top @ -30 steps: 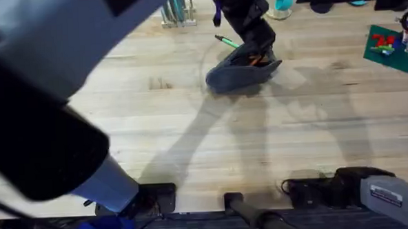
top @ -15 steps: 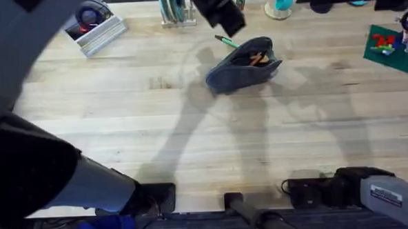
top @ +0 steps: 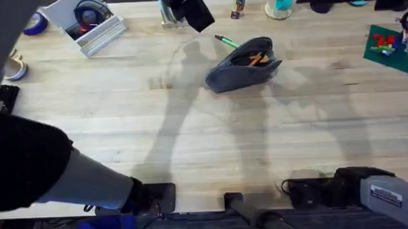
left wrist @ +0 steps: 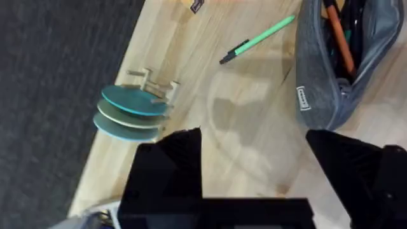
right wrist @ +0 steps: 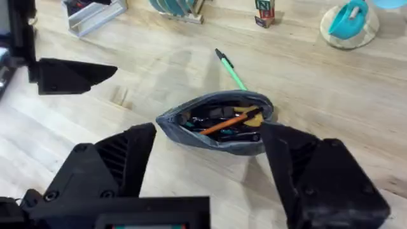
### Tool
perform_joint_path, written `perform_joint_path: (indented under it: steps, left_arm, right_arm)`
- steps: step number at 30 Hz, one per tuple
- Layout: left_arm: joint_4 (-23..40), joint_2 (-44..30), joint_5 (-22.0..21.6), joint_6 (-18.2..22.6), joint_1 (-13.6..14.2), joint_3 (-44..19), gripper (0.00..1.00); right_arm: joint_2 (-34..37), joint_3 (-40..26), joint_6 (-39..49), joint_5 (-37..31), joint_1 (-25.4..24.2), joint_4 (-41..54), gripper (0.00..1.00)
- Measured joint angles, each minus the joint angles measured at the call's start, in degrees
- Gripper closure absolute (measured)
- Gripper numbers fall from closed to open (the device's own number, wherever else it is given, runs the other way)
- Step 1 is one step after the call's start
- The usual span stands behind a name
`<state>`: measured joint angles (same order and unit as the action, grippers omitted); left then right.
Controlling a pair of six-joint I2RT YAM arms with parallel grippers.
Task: Unzip the bag, pick up the pens from the table one at a time and place them inside, then zip the bag closed.
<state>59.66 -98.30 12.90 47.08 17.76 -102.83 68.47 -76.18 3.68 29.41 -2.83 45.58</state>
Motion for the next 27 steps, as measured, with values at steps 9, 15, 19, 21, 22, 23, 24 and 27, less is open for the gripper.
perform_joint_path:
  steps: [9, 15, 19, 21, 22, 23, 24, 27]
  left_arm:
    - [-7.59, 0.0, 4.8, 5.1, -0.66, 0.0, 0.012]
    - [-8.7, -1.04, 6.87, 7.35, -1.53, -0.26, 0.012]
    - [-9.92, -4.77, 8.55, 8.17, -1.57, -1.57, 0.012]
    - [-10.8, -7.05, 9.52, 8.33, -1.57, -2.43, 0.012]
    - [-11.27, -8.16, 10.1, 8.47, -1.6, -2.83, 0.012]
    - [-11.95, -9.2, 10.48, 8.5, -1.62, -3.11, 0.013]
    - [-12.62, -10.05, 10.81, 8.52, -1.62, -3.24, 0.012]
    - [-14.28, -12.24, 11.83, 8.68, -1.62, -3.3, 0.012]
  right_arm:
    - [0.0, 0.0, 0.02, 0.0, 0.0, 0.0, 0.006]
    - [0.0, 0.0, 0.0, 0.0, 0.0, 0.28, 0.005]
    - [0.0, 0.0, 0.0, 0.0, 0.0, 0.35, 0.005]
    - [0.0, 0.0, 0.0, 0.0, 0.0, 0.35, 0.005]
    - [0.0, 0.0, 0.0, 0.0, 0.0, 0.35, 0.005]
    - [0.0, 0.0, 0.0, 0.0, 0.0, 0.35, 0.005]
    - [0.0, 0.0, 0.0, 0.0, 0.0, 0.35, 0.005]
    - [0.0, 0.0, 0.0, 0.0, 0.0, 0.35, 0.005]
